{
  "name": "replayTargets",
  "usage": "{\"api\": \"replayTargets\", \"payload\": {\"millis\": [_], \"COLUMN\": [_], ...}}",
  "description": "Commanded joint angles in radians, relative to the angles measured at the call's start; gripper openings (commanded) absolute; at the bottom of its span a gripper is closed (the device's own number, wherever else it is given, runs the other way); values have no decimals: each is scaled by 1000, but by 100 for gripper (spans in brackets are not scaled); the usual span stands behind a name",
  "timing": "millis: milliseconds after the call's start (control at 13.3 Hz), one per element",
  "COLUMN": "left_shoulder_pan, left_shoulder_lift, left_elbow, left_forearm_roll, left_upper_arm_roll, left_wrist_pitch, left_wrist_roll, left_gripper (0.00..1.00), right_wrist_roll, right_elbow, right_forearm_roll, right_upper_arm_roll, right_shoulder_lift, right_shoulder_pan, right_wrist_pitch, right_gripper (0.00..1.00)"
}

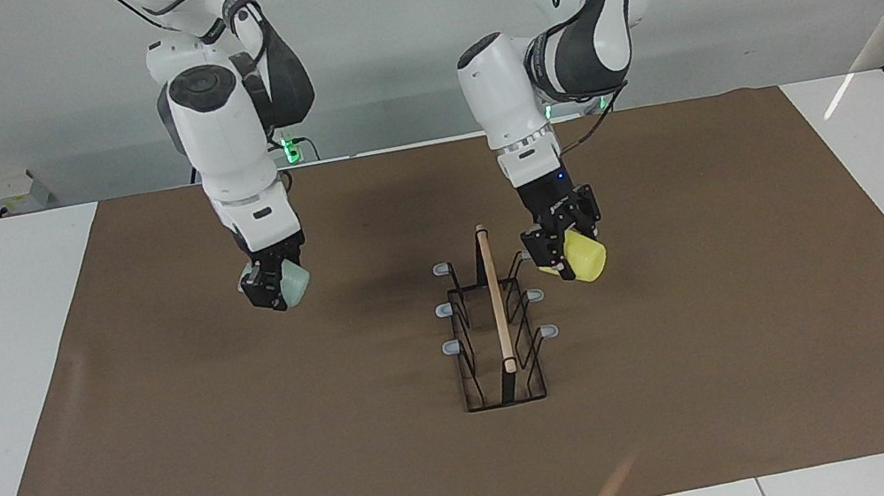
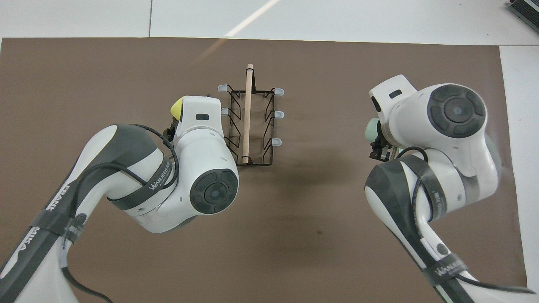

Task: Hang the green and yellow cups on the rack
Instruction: 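Hang the yellow cup on a rack peg while the right gripper lifts the green cup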

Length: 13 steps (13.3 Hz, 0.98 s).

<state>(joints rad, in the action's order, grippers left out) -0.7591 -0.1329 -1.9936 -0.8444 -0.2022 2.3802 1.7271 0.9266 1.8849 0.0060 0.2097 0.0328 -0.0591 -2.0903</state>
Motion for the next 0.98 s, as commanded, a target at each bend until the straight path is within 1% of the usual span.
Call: {"api": "replayTargets", "payload": {"millis": [0,75,151,301,376,452,527,602,677,753,903], "left_shoulder_pan": [-28,-37,-54,-77,-78,-78,-80,-88,-92,-92,-98], "left_shoulder_lift": [36,39,42,50,52,52,52,52,53,53,53], "left_elbow": [-51,-62,-71,-74,-73,-73,-73,-70,-65,-65,-63], "left_forearm_roll": [-31,-31,-31,-30,-28,-28,-27,-22,-19,-18,8], "left_upper_arm_roll": [-16,-14,-14,-13,-11,-8,-6,-8,-6,-5,-3], "left_wrist_pitch": [31,30,22,4,2,2,1,-3,-10,-21,-30], "left_wrist_roll": [22,23,22,26,28,28,28,28,26,25,23], "left_gripper": [0,0,0,0,1,8,25,45,78,100,100], "right_wrist_roll": [92,131,197,366,417,443,471,512,562,605,643], "right_elbow": [16,16,16,16,17,20,22,23,29,37,75], "right_forearm_roll": [177,265,378,642,755,829,891,969,1053,1113,1227], "right_upper_arm_roll": [8,7,-1,-4,-4,-4,-4,-4,-6,-6,-4], "right_shoulder_lift": [-62,-70,-77,-90,-97,-109,-117,-122,-128,-134,-160], "right_shoulder_pan": [21,27,41,96,113,122,128,133,145,162,162], "right_wrist_pitch": [-5,-20,-28,-24,-17,-17,-19,-17,-13,-11,-13], "right_gripper": [0,0,0,0,0,0,0,0,0,0,0]}}
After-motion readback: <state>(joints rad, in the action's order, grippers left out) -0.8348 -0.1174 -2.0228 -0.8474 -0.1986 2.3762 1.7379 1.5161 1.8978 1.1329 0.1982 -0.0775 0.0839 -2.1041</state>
